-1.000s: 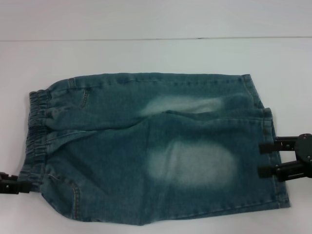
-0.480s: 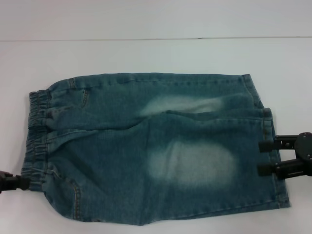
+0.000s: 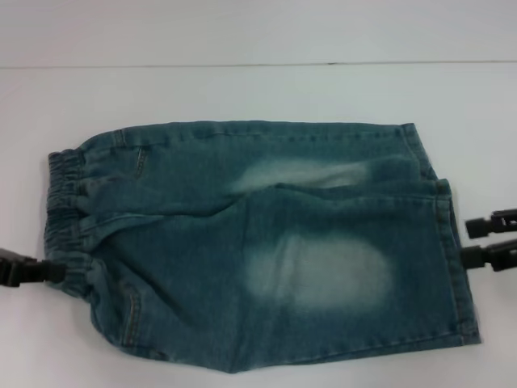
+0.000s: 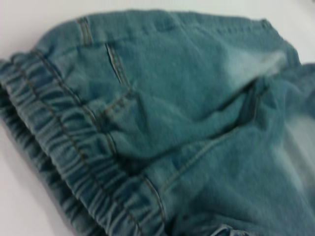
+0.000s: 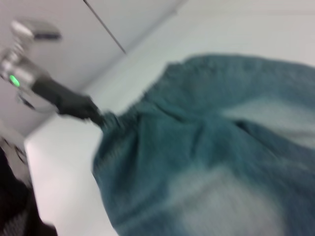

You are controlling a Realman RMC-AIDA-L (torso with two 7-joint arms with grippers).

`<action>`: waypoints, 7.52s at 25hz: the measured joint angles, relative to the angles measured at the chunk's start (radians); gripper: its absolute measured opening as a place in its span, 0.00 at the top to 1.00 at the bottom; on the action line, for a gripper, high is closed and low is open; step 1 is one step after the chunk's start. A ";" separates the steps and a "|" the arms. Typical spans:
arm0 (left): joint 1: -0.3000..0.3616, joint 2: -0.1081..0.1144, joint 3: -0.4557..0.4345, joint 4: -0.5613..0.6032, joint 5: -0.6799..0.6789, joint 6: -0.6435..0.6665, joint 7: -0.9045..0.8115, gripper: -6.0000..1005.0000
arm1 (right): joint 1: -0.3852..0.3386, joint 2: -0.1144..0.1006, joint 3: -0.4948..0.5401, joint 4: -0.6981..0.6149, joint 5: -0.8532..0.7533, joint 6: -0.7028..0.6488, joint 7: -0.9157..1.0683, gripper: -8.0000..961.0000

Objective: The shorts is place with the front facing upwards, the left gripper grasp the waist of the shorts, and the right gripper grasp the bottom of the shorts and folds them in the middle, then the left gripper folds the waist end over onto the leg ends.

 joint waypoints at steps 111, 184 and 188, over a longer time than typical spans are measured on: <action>-0.059 -0.063 -0.031 -0.054 -0.323 -0.506 -0.198 0.95 | 0.187 0.207 0.211 0.326 0.205 1.006 -0.312 0.95; -0.018 -0.018 0.191 -0.038 -0.068 -0.463 -0.031 0.13 | 0.073 0.074 -0.019 0.283 0.263 0.022 -0.277 0.02; -0.016 -0.038 0.247 -0.032 -0.068 -0.509 -0.025 0.18 | 0.070 0.076 -0.019 0.283 0.263 0.026 -0.279 0.03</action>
